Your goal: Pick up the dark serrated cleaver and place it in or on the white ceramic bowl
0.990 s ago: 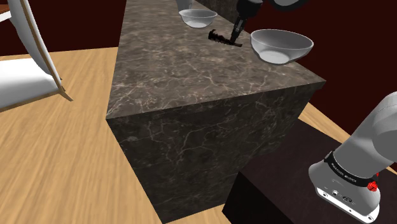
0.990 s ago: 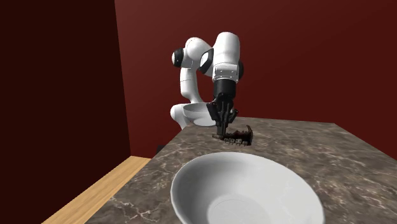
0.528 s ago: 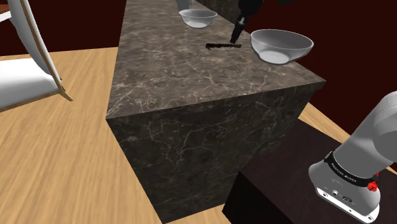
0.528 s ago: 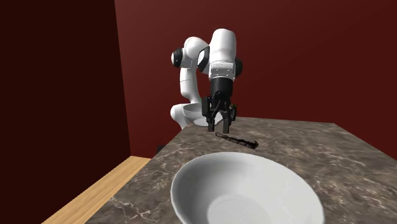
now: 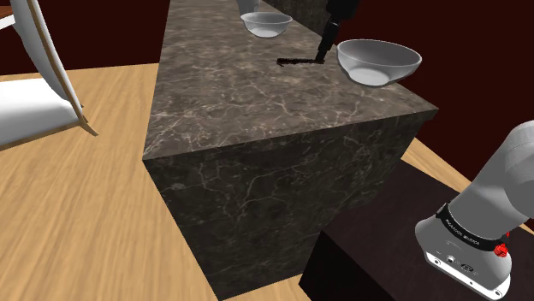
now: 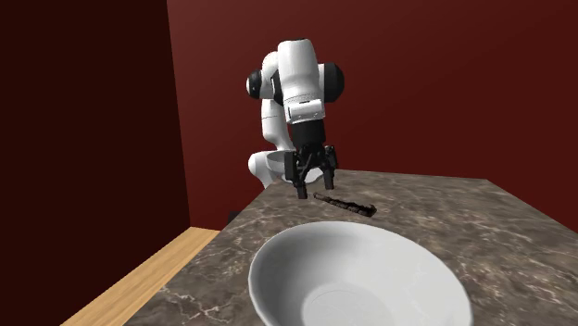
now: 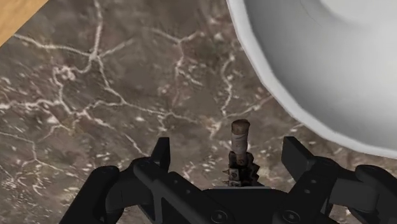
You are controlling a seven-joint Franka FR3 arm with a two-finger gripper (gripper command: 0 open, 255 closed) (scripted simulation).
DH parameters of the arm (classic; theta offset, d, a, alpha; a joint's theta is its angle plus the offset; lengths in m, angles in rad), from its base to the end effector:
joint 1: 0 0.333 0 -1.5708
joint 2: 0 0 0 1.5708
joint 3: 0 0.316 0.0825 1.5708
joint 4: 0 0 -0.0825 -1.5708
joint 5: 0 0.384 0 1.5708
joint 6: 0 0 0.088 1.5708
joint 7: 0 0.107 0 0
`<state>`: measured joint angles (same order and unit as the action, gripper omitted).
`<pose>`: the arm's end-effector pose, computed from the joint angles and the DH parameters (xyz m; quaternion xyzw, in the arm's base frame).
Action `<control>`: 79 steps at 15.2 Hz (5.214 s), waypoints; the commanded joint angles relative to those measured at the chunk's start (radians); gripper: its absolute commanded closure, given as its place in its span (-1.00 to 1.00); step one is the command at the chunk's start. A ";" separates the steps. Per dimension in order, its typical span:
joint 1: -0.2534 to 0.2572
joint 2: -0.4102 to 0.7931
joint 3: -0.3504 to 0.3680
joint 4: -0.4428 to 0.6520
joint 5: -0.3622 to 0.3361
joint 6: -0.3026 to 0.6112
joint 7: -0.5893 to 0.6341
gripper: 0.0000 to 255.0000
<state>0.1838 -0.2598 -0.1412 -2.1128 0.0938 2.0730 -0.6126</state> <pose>0.4997 0.0208 0.5457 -0.9450 -0.3026 -0.1209 0.0287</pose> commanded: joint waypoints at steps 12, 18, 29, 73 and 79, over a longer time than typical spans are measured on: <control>0.002 0.015 -0.001 -0.017 0.006 0.031 -0.006 1.00; 0.003 0.019 0.001 -0.005 0.006 0.024 -0.002 1.00; 0.000 0.008 0.002 0.109 -0.002 -0.102 0.011 1.00; -0.072 -0.607 -0.017 -0.287 -0.084 -0.320 -0.012 1.00; -0.072 -0.607 -0.017 -0.287 -0.084 -0.320 -0.012 1.00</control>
<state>0.1123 -0.8664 -0.1578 -2.3995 0.0102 1.7526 -0.6245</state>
